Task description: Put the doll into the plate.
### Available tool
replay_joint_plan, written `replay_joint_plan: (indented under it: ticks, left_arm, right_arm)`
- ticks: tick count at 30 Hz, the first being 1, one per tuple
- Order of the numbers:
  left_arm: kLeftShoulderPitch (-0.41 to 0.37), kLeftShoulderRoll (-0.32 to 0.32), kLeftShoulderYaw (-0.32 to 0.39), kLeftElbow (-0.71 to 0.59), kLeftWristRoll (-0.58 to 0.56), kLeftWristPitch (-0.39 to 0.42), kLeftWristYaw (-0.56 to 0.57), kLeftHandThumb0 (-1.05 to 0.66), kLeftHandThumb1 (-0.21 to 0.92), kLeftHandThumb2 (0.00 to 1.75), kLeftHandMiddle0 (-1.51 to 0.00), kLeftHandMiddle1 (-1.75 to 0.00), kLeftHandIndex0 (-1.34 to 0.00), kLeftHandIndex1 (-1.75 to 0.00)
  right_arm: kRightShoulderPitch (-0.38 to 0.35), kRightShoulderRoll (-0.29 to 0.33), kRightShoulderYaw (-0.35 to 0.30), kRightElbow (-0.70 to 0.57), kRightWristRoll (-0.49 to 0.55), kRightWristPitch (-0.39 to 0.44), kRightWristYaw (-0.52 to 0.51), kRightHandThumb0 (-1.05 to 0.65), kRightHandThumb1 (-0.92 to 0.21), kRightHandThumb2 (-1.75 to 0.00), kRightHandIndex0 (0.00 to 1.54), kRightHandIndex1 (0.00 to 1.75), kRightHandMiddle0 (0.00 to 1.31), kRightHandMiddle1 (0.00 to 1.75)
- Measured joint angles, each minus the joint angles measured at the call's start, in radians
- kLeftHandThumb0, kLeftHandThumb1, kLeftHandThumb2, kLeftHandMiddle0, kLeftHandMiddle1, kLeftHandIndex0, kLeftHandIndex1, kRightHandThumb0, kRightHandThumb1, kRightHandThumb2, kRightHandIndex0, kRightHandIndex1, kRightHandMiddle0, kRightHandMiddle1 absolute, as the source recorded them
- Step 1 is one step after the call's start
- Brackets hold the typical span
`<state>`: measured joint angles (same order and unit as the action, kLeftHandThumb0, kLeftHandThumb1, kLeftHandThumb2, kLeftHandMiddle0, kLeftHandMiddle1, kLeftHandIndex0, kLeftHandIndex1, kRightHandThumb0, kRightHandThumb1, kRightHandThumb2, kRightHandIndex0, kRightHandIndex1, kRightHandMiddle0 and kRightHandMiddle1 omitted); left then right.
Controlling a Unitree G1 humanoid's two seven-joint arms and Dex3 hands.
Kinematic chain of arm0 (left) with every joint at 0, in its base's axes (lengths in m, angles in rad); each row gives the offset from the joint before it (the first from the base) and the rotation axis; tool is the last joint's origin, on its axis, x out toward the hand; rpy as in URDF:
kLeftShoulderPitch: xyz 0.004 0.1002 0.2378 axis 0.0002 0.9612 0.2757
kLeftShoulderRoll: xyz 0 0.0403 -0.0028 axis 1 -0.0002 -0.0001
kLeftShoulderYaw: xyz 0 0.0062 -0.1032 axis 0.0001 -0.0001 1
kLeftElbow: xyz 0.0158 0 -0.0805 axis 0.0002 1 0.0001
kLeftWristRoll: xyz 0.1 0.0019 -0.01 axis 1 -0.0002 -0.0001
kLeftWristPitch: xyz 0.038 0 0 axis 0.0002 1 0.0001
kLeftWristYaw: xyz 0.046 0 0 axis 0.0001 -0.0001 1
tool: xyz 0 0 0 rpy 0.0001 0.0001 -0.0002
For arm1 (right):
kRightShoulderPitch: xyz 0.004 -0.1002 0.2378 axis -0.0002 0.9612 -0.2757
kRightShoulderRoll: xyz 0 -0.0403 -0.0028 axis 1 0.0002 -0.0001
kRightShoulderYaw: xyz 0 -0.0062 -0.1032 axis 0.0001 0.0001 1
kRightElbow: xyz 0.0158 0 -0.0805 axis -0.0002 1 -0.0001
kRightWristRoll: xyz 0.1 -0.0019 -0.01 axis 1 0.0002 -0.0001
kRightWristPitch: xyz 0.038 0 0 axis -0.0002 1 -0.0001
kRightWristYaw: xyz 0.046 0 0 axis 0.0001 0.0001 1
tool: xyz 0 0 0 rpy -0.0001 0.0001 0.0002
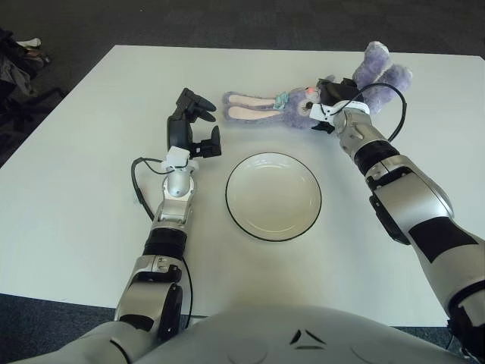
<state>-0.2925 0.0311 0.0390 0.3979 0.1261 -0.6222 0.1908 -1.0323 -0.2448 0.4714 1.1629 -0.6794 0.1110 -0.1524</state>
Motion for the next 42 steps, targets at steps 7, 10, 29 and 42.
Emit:
replay_joint_plan:
  ticks: [7, 10, 29, 42]
  left_arm:
    - [0.0, 0.002, 0.0, 0.001, 0.001, 0.0, 0.001, -0.01, 0.31, 1.33, -0.5, -1.75, -0.49, -1.75]
    - [0.0, 0.002, 0.0, 0.001, 0.002, 0.0, 0.003, -0.01, 0.31, 1.33, -0.51, -1.75, -0.49, -1.75]
    - [0.0, 0.005, -0.002, 0.001, 0.002, 0.0, 0.004, -0.01, 0.31, 1.33, -0.5, -1.75, -0.49, -1.75]
    - [0.0, 0.006, -0.006, 0.002, 0.004, 0.0, 0.003, -0.01, 0.31, 1.34, -0.51, -1.75, -0.49, -1.75]
  right_arm:
    - [0.006, 0.004, -0.013, -0.008, 0.0, 0.01, -0.016, 0.36, -0.75, -0.63, 0.41, 1.59, 0.96, 1.75]
    - [0.01, 0.005, -0.013, -0.013, 0.0, 0.015, -0.028, 0.37, -0.72, -0.68, 0.42, 1.6, 0.97, 1.75]
    - [0.03, 0.004, -0.01, -0.032, -0.001, 0.013, -0.069, 0.39, -0.58, -0.91, 0.48, 1.63, 0.98, 1.75]
    - [0.058, -0.023, -0.02, -0.067, 0.001, -0.048, -0.078, 0.41, -0.51, -1.02, 0.51, 1.66, 0.97, 1.75]
